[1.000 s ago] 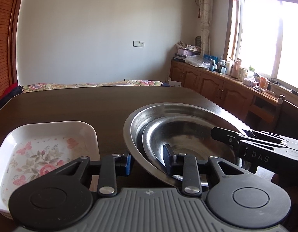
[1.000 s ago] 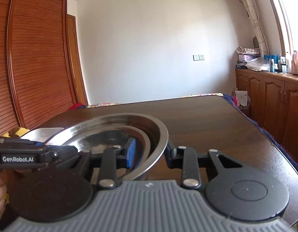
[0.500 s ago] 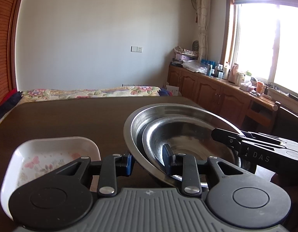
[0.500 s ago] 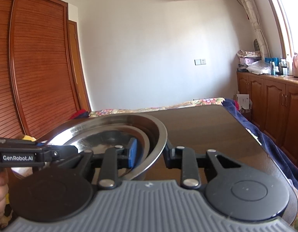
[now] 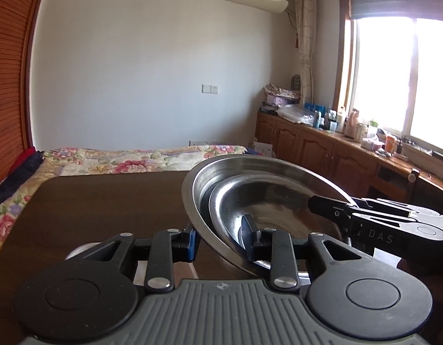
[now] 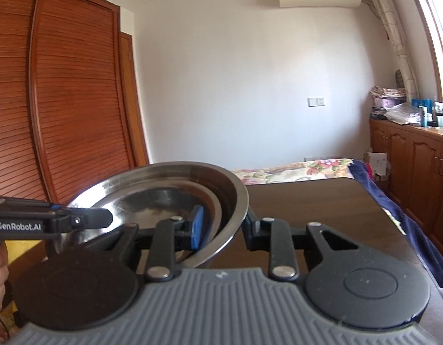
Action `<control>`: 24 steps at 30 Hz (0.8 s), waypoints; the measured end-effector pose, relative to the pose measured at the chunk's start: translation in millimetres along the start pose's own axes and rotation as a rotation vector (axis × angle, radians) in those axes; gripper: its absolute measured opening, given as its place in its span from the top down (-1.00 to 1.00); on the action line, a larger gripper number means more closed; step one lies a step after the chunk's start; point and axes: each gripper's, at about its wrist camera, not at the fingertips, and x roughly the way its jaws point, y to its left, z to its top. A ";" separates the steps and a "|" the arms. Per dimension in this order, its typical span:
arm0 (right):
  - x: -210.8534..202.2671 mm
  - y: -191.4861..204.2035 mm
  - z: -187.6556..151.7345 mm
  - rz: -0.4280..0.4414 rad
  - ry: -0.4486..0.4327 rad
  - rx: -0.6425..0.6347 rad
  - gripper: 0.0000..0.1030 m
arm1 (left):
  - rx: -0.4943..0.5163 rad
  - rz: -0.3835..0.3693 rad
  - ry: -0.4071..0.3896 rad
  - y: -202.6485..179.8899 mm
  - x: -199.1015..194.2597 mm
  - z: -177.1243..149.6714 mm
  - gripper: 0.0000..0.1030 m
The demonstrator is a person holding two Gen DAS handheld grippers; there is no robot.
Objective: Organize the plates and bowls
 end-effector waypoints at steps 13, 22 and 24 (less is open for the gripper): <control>23.7 44.5 -0.5 0.109 0.025 -0.029 0.40 | -0.055 0.089 -0.004 56.3 -27.0 -5.0 0.38; 34.2 69.1 -7.3 0.126 0.071 -0.067 0.40 | -0.089 0.110 0.021 82.0 -28.9 -16.1 0.38; 35.2 73.0 -9.0 0.126 0.081 -0.073 0.40 | -0.095 0.109 0.027 86.4 -28.8 -19.1 0.38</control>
